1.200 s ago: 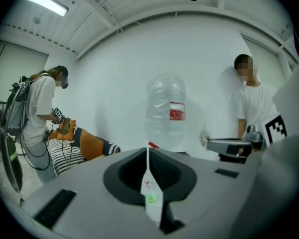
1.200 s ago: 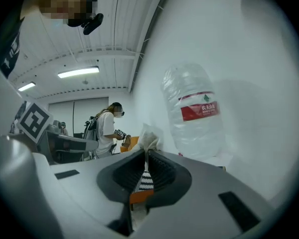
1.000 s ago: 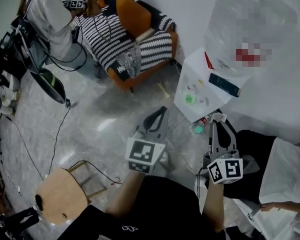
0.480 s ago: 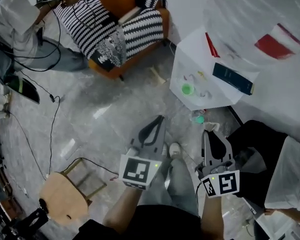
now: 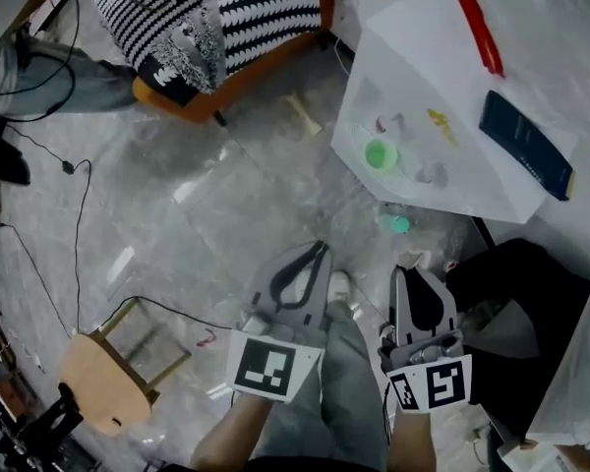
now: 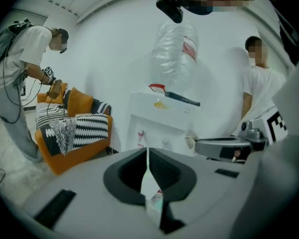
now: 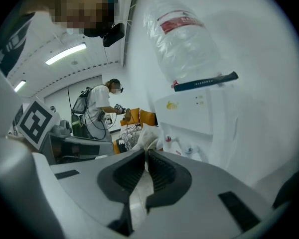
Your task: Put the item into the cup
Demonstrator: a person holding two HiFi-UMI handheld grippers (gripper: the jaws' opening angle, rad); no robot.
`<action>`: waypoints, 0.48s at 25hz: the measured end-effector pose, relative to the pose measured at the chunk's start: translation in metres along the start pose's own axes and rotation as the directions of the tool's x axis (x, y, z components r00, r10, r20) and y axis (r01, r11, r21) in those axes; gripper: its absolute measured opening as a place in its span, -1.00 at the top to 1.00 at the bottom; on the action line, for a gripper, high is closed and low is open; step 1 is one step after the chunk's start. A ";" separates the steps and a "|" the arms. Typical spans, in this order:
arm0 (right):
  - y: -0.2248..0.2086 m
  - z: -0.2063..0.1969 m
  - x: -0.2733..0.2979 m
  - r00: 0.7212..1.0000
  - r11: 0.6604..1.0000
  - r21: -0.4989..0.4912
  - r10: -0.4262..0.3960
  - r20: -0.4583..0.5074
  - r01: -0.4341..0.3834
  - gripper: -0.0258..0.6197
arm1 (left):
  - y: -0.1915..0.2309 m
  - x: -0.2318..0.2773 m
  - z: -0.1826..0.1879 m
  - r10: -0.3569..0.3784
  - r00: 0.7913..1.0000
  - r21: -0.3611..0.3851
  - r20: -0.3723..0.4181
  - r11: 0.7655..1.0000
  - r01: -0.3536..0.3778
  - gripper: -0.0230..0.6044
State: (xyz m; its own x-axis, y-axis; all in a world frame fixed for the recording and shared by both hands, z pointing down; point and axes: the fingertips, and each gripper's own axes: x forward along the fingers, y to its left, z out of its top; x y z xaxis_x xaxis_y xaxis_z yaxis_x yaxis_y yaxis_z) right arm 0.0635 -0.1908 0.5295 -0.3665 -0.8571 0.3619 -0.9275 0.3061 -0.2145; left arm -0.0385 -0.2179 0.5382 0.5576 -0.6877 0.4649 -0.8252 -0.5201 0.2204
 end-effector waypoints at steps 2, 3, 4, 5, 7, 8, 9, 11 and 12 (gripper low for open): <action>-0.005 -0.015 0.009 1.000 1.000 -0.005 0.004 -0.012 -0.004 0.83 | 0.002 0.008 -0.015 0.002 1.000 -0.004 -0.010 1.000 -0.002 0.88; -0.008 -0.022 0.014 1.000 1.000 -0.009 0.005 -0.017 -0.005 0.83 | 0.003 0.011 -0.022 0.002 1.000 -0.007 -0.015 1.000 -0.002 0.88; -0.012 -0.029 0.019 1.000 1.000 -0.012 0.003 -0.021 -0.003 0.83 | 0.003 0.015 -0.029 0.001 1.000 -0.009 -0.024 1.000 -0.001 0.88; -0.016 -0.035 0.024 1.000 1.000 -0.013 -0.001 -0.023 0.001 0.83 | 0.003 0.019 -0.037 -0.001 0.999 -0.012 -0.034 1.000 0.001 0.88; -0.024 -0.045 0.034 1.000 1.000 -0.017 -0.013 -0.023 0.012 0.83 | 0.004 0.029 -0.049 -0.007 0.999 -0.016 -0.046 1.000 0.007 0.88; -0.027 -0.048 0.040 1.000 1.000 -0.019 -0.016 -0.025 0.016 0.83 | 0.004 0.034 -0.052 -0.010 0.999 -0.019 -0.044 1.000 0.009 0.88; -0.030 -0.052 0.045 0.999 1.000 -0.019 -0.017 -0.029 0.017 0.83 | 0.004 0.037 -0.054 -0.015 0.999 -0.023 -0.038 1.000 0.014 0.88; -0.033 -0.058 0.055 0.999 1.000 -0.010 -0.019 -0.042 0.018 0.83 | 0.003 0.043 -0.056 -0.036 0.999 -0.034 -0.020 0.999 0.035 0.88; -0.036 -0.060 0.061 0.998 1.000 -0.008 -0.022 -0.051 0.022 0.83 | 0.002 0.045 -0.057 -0.049 0.999 -0.037 -0.013 0.998 0.049 0.88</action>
State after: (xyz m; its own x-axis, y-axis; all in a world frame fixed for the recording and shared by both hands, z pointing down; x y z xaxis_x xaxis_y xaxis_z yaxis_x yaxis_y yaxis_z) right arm 0.0698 -0.2293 0.6136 -0.3494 -0.8415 0.4120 -0.9358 0.2910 -0.1990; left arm -0.0201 -0.2215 0.6084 0.5964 -0.6544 0.4649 -0.7997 -0.5342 0.2740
